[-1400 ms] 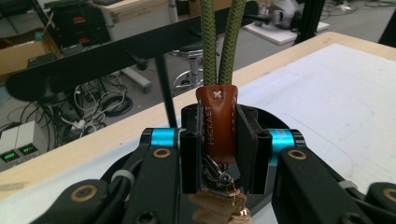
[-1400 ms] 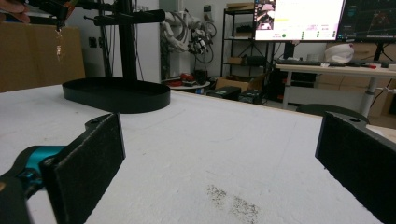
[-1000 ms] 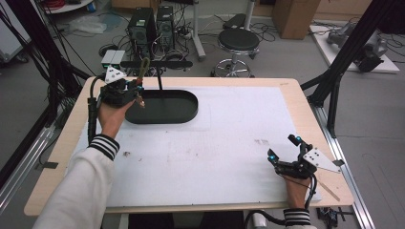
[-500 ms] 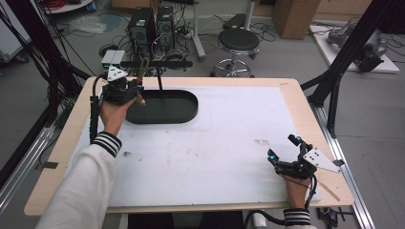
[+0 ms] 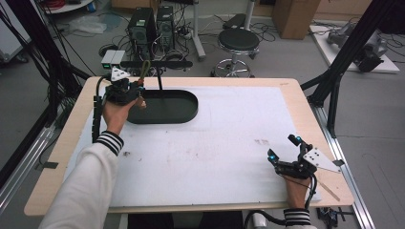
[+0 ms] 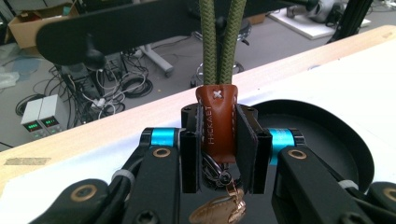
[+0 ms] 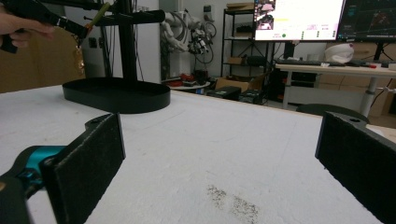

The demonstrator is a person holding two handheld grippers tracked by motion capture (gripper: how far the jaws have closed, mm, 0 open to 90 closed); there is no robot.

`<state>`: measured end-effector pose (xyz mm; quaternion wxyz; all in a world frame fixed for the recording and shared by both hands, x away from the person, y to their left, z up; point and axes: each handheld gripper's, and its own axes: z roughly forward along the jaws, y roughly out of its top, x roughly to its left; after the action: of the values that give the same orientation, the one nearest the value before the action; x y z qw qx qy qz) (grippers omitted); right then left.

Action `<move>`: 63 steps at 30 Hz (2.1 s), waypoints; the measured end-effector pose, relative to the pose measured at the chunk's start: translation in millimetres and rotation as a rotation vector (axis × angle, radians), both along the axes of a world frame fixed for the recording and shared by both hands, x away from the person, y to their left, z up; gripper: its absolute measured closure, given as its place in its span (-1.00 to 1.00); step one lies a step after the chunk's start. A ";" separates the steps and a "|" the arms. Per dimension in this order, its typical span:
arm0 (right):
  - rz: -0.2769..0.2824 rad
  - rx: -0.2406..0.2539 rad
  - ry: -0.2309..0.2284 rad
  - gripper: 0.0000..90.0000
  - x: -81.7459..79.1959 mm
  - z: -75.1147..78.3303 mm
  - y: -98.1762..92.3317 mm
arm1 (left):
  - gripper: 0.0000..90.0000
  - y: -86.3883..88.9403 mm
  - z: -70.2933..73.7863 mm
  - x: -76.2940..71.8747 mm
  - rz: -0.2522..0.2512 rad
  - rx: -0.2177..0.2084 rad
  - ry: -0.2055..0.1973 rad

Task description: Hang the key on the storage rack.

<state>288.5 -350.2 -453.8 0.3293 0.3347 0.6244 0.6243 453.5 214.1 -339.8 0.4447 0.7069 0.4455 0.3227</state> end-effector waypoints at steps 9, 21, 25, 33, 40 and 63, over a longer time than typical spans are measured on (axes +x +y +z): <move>0.001 -0.001 0.000 -0.99 0.0 0.0 -0.1 | 0.61 -0.4 -4.5 4.5 0.013 0.006 0.007; 0.000 0.000 0.000 -0.99 0.2 0.1 -0.3 | 0.61 0.6 -10.6 11.4 0.041 -0.006 0.003; 0.000 0.001 0.000 -0.99 0.2 0.1 -0.3 | 0.61 0.0 -12.2 12.9 0.044 -0.008 0.004; 0.000 0.000 -0.001 -0.99 0.2 0.0 -0.4 | 0.61 -0.6 -16.7 15.9 0.052 0.006 0.018; 0.000 0.003 0.000 -0.99 0.1 0.1 -0.3 | 0.62 -1.3 -20.1 17.9 0.061 0.025 0.030; -0.001 0.006 -0.003 -0.99 0.4 0.0 -0.5 | 0.60 -1.8 -24.3 20.7 0.057 0.005 0.050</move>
<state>288.9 -350.7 -453.8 0.3296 0.3347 0.6219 0.6265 474.2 212.4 -364.1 0.4224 0.7028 0.4757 0.3183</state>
